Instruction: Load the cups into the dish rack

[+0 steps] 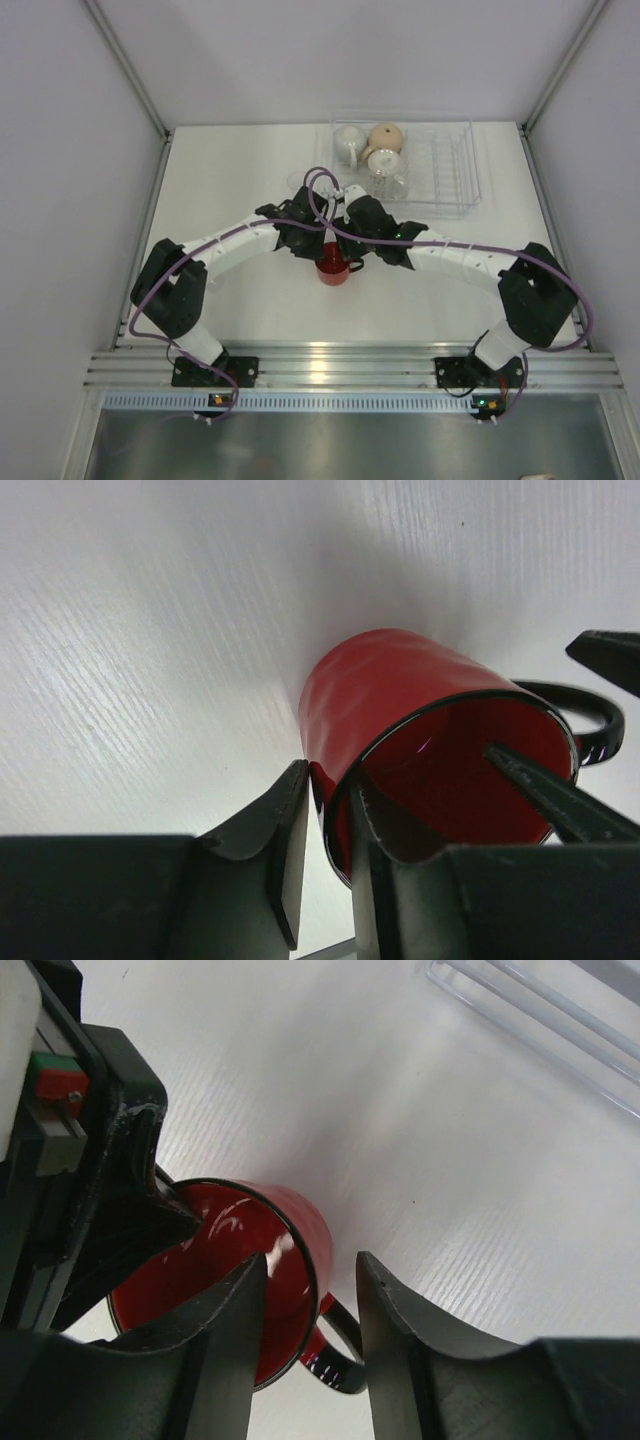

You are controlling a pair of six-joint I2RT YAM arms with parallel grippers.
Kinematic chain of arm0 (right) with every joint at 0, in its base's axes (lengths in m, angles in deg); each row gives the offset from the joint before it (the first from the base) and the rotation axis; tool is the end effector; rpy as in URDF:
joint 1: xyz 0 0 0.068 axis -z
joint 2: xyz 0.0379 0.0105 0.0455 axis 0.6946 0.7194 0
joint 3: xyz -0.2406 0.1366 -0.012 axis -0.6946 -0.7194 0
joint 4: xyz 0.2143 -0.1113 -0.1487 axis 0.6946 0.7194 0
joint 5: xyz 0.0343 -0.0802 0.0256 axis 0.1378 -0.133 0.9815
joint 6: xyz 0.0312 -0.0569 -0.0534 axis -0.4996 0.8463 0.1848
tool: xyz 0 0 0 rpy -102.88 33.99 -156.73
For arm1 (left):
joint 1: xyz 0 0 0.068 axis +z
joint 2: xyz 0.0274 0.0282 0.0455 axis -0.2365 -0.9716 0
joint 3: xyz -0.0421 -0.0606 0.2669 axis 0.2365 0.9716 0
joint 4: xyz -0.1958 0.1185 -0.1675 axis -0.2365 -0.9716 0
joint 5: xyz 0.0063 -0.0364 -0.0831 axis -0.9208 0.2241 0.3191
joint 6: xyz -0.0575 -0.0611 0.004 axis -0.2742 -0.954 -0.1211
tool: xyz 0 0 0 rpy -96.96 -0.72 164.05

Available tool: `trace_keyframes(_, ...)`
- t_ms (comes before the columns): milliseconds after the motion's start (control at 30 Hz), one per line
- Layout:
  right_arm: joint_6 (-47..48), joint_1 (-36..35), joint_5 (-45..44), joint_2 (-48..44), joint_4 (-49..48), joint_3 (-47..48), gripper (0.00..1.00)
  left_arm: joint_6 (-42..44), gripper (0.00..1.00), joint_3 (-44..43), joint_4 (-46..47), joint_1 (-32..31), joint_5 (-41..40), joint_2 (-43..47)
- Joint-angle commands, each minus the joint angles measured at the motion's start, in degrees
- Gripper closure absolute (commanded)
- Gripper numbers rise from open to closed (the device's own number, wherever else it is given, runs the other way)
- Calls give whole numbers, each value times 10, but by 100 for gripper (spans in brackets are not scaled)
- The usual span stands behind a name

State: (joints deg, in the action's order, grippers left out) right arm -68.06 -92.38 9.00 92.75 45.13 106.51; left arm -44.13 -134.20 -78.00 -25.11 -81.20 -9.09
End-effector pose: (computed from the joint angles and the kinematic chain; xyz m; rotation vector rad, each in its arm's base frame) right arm 0.2648 0.2860 0.1931 -0.6076 2.2673 0.4413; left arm 0.2863 -0.2325 0.1693 0.3078 2.6901 -0.3979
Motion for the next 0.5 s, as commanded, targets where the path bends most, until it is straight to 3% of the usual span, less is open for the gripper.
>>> trace_keyframes(0, 5, -25, 16, 9, -2, 14, 57, 17, 73, -45, 48, -19, -1, 11)
trace_keyframes(133, -8, -25, 8, -16, -5, 1, 52, 2, 61, -47, 38, -19, -30, 23)
trace_keyframes(467, -17, -25, -3, -31, -10, -13, 48, -55, 51, -68, -14, -13, -103, 53)
